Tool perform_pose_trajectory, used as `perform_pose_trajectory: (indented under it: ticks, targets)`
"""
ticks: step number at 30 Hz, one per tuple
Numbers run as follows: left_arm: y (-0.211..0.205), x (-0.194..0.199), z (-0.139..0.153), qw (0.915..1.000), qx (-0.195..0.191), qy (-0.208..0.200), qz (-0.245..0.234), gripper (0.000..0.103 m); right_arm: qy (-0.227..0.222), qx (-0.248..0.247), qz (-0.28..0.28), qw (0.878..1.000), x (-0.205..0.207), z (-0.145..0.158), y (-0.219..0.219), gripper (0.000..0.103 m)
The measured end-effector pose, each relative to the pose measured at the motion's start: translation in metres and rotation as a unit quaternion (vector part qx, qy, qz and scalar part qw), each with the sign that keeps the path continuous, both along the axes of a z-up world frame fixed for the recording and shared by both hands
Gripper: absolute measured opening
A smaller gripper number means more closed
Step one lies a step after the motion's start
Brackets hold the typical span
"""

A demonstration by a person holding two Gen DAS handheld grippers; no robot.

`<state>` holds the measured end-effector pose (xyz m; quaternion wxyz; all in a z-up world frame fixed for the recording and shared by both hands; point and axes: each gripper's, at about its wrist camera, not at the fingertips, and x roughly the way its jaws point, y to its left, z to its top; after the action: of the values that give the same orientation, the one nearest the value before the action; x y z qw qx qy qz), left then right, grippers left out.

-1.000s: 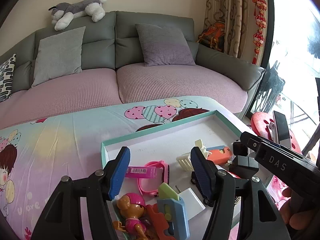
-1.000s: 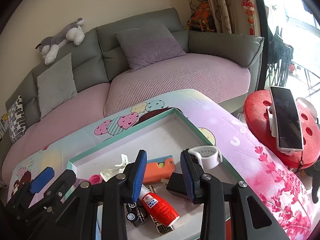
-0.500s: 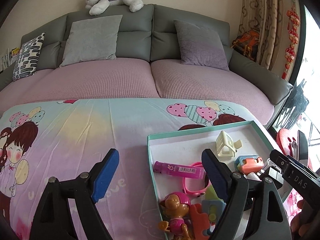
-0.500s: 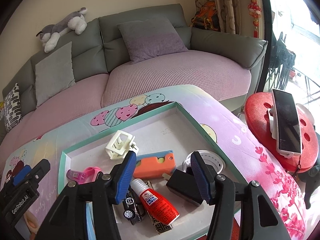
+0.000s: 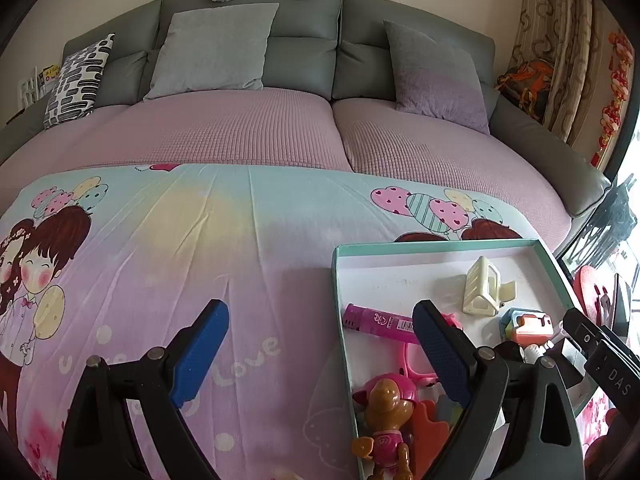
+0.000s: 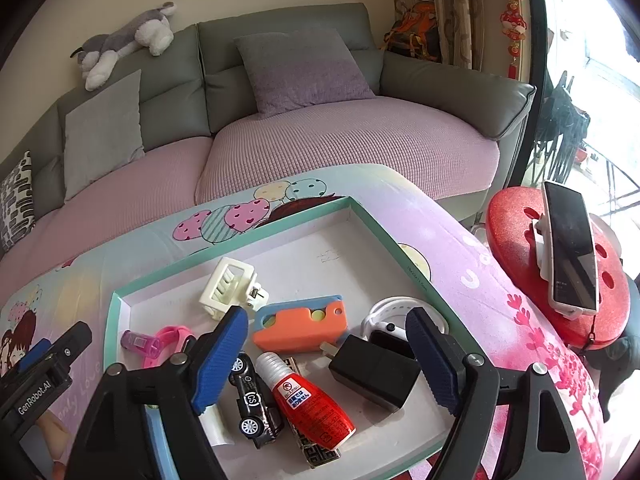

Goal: Organize rigid objects

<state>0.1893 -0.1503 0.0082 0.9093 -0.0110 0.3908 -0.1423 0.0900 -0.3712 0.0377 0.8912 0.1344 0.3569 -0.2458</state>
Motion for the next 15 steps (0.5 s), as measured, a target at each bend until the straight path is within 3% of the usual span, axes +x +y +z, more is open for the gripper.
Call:
perform_pose_trajectory:
  ticks: [2, 5, 8, 15]
  targets:
    - [-0.0005, 0.0003, -0.0013, 1.0000, 0.001, 0.002, -0.001, 0.094, 0.003, 0.000, -0.001, 1.000, 0.0003, -0.0007, -0.0002, 0.087]
    - [-0.0017, 0.0006, -0.0027, 1.0000, -0.001, 0.003, -0.002, 0.094, 0.002, -0.007, -0.005, 1.000, -0.0003, -0.0005, -0.0002, 0.103]
    - [-0.0021, 0.0008, -0.0044, 1.0000, -0.004, 0.005, -0.003, 0.103, 0.002, -0.009, -0.009, 1.000, -0.0007, -0.0002, -0.0011, 0.103]
    - [-0.0036, 0.0011, -0.0066, 1.0000, 0.000, 0.008, -0.003, 0.103, 0.004, -0.005, -0.012, 1.000, 0.0000, -0.0014, -0.0023, 0.103]
